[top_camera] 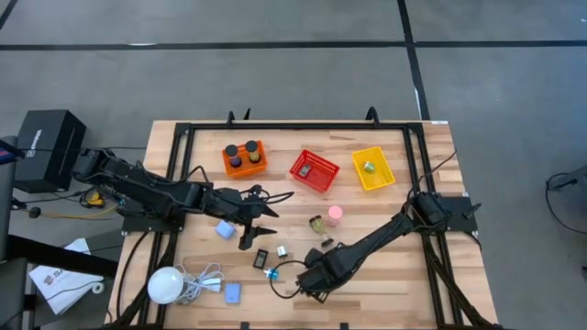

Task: Pick & Place Office items
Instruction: Put the right black digital clock into the red bin

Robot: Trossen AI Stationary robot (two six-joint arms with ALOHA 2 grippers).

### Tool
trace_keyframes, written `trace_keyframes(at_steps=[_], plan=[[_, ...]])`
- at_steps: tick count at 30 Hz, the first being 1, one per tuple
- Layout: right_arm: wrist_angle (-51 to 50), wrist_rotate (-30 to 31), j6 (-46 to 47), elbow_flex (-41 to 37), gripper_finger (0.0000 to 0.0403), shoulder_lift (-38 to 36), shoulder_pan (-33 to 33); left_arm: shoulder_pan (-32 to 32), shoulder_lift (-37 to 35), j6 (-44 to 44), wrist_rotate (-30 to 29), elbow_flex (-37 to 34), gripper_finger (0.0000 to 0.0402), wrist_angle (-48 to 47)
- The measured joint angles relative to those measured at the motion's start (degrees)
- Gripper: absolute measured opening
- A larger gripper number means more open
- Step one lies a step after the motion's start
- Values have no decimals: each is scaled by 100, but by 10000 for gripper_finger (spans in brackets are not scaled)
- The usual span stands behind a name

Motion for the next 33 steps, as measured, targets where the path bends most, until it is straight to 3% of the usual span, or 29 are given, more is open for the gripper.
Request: trace_keyframes(at_steps=[6, 17, 33], plan=[[-168, -114, -258, 7, 196, -2, 0, 0, 0, 0, 0, 0, 223, 4], [-207, -36, -182, 15, 249, -22, -76, 0, 0, 0, -2, 0, 223, 3], [-291, -230, -173, 26, 247, 376, -114, 0, 0, 0, -4, 0, 223, 4]])
